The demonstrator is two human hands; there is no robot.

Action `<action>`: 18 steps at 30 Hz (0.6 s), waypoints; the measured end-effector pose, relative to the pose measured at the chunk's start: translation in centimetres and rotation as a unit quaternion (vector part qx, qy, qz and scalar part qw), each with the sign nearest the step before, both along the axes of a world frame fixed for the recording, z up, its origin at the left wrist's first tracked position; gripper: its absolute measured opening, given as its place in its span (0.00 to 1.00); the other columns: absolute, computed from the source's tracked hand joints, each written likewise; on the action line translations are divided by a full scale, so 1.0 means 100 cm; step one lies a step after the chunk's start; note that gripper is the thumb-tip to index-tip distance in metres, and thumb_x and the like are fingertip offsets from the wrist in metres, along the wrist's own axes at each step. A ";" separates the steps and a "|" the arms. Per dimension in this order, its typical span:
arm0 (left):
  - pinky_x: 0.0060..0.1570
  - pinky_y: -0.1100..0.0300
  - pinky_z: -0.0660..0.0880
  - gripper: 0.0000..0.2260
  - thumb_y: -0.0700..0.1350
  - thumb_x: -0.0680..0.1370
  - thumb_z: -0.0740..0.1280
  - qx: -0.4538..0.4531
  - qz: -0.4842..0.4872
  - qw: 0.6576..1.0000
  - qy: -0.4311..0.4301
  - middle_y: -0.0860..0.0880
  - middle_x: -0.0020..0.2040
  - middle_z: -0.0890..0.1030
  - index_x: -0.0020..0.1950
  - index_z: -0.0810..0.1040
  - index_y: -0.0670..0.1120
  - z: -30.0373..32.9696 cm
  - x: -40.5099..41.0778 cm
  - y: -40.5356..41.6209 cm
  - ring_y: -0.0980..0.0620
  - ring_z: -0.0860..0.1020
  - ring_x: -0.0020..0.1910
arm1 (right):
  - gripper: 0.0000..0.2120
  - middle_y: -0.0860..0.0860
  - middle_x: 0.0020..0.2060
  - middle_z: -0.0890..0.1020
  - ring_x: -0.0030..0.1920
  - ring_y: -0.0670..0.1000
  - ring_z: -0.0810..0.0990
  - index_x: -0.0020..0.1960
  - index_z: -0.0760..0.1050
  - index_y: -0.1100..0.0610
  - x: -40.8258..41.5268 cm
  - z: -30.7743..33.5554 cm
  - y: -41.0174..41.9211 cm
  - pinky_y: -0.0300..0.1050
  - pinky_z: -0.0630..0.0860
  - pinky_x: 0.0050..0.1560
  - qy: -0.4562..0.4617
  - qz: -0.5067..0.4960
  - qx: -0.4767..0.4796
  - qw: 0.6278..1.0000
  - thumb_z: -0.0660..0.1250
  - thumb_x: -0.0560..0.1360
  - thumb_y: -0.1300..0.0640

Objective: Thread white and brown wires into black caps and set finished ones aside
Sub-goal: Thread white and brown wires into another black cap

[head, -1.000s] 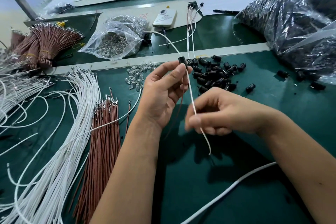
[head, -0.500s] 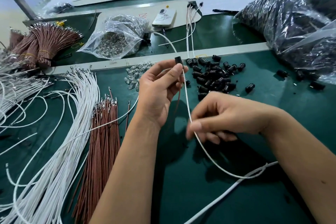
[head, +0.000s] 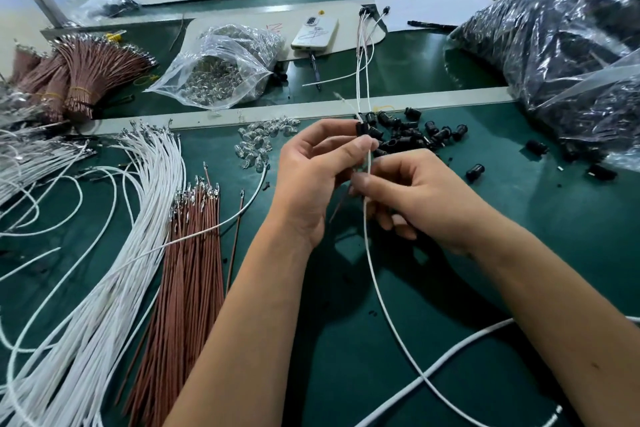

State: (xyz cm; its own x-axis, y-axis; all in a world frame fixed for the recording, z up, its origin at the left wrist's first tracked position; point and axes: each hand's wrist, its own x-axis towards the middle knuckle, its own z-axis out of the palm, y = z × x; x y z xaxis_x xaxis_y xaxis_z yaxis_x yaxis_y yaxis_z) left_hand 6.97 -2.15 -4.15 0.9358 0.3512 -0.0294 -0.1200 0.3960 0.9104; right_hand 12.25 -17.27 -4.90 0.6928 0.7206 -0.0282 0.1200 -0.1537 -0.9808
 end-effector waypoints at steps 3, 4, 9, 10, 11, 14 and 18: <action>0.47 0.43 0.74 0.07 0.32 0.73 0.73 0.026 0.005 1.000 0.005 0.40 0.41 0.83 0.44 0.81 0.44 -0.001 0.000 -0.003 0.42 0.78 0.42 | 0.11 0.54 0.24 0.76 0.20 0.47 0.69 0.45 0.83 0.60 0.001 -0.004 0.006 0.37 0.66 0.19 -0.021 -0.057 0.036 0.998 0.69 0.82 0.55; 0.48 0.43 0.73 0.07 0.32 0.74 0.72 0.029 0.006 1.000 0.008 0.41 0.41 0.84 0.44 0.81 0.44 -0.001 0.000 -0.002 0.42 0.78 0.42 | 0.11 0.55 0.24 0.76 0.20 0.48 0.69 0.44 0.84 0.59 0.002 -0.005 0.006 0.37 0.66 0.20 -0.025 -0.057 0.032 0.998 0.70 0.82 0.54; 0.46 0.49 0.74 0.06 0.39 0.69 0.75 0.048 0.005 0.999 0.011 0.43 0.42 0.85 0.41 0.83 0.49 0.001 -0.002 -0.001 0.45 0.79 0.40 | 0.14 0.55 0.24 0.78 0.19 0.51 0.71 0.44 0.86 0.55 0.007 -0.003 -0.001 0.38 0.67 0.20 -0.028 -0.020 0.004 0.999 0.71 0.76 0.44; 0.46 0.49 0.74 0.06 0.39 0.68 0.75 0.049 0.005 0.999 0.008 0.43 0.41 0.85 0.42 0.83 0.48 0.000 -0.001 -0.002 0.45 0.79 0.39 | 0.14 0.55 0.24 0.78 0.20 0.52 0.71 0.44 0.86 0.55 0.008 -0.003 -0.001 0.38 0.67 0.20 -0.029 -0.013 0.001 0.999 0.71 0.77 0.45; 0.46 0.49 0.74 0.06 0.39 0.68 0.74 0.047 0.005 0.999 0.004 0.43 0.41 0.85 0.42 0.83 0.47 0.000 -0.001 -0.003 0.45 0.79 0.39 | 0.14 0.56 0.24 0.78 0.20 0.53 0.71 0.44 0.86 0.56 0.009 -0.003 -0.002 0.39 0.68 0.20 -0.029 -0.009 -0.003 1.000 0.71 0.78 0.46; 0.46 0.49 0.76 0.06 0.37 0.70 0.74 0.044 0.003 0.999 -0.004 0.42 0.41 0.85 0.43 0.82 0.46 -0.001 -0.001 -0.006 0.45 0.80 0.39 | 0.14 0.56 0.25 0.78 0.21 0.53 0.71 0.45 0.86 0.59 0.012 -0.004 -0.003 0.40 0.68 0.20 -0.028 -0.002 -0.005 1.000 0.70 0.80 0.49; 0.41 0.60 0.76 0.08 0.32 0.74 0.72 0.072 0.015 0.997 -0.020 0.45 0.39 0.85 0.44 0.81 0.45 -0.002 0.001 -0.003 0.51 0.80 0.36 | 0.09 0.56 0.30 0.82 0.27 0.49 0.77 0.44 0.85 0.60 0.014 0.000 -0.005 0.39 0.70 0.20 -0.050 -0.096 0.075 0.991 0.73 0.80 0.56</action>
